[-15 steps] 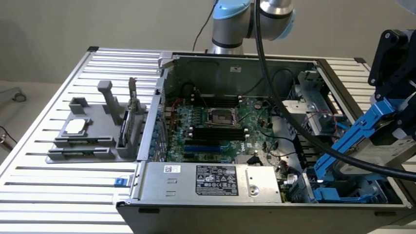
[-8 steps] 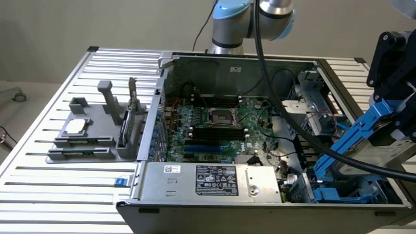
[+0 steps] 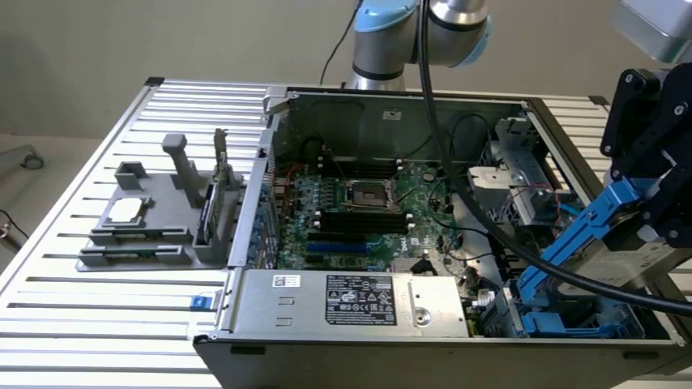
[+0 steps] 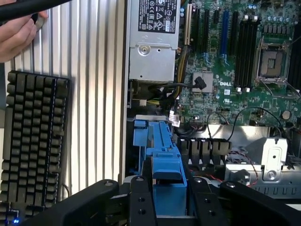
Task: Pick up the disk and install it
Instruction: 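Insert the disk into the insertion slot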
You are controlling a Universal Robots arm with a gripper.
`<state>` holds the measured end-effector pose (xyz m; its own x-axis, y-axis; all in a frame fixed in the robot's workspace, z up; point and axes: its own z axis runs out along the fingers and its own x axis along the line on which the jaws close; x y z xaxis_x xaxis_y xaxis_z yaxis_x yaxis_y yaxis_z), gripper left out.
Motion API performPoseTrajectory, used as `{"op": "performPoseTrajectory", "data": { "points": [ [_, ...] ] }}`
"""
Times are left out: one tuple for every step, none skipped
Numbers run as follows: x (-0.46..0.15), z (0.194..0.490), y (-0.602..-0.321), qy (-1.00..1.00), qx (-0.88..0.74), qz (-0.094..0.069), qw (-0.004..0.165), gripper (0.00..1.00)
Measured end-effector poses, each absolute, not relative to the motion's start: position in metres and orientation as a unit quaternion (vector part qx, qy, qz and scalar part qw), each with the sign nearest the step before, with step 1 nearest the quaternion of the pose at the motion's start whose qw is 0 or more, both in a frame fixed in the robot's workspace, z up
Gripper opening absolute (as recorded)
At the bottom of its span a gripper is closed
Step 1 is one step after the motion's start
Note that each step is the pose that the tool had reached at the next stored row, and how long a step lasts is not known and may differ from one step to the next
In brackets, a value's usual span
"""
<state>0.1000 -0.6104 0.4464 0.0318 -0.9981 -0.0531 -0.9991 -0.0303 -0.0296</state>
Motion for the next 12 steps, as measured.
{"op": "performPoseTrajectory", "data": {
  "points": [
    [0.1000, 0.4452, -0.6104, 0.697, -0.717, 0.009, 0.029, 0.33],
    [0.1000, 0.4440, -0.6104, 0.698, -0.716, 0.009, 0.029, 0.33],
    [0.1000, 0.4428, -0.6104, 0.699, -0.715, 0.009, 0.029, 0.33],
    [0.0999, 0.4416, -0.6104, 0.699, -0.714, 0.009, 0.029, 0.33],
    [0.1000, 0.4406, -0.6104, 0.700, -0.714, 0.009, 0.029, 0.33],
    [0.1000, 0.4399, -0.6102, 0.701, -0.713, 0.009, 0.029, 0.33],
    [0.1000, 0.4394, -0.6099, 0.701, -0.712, 0.009, 0.029, 0.33],
    [0.0999, 0.4390, -0.6094, 0.702, -0.712, 0.009, 0.029, 0.33],
    [0.1000, 0.4388, -0.6088, 0.703, -0.711, 0.008, 0.029, 0.33],
    [0.1000, 0.4385, -0.6079, 0.703, -0.710, 0.008, 0.029, 0.33],
    [0.1000, 0.4383, -0.6069, 0.704, -0.710, 0.008, 0.029, 0.33],
    [0.1000, 0.4381, -0.6060, 0.704, -0.709, 0.008, 0.029, 0.33]
  ]
}}
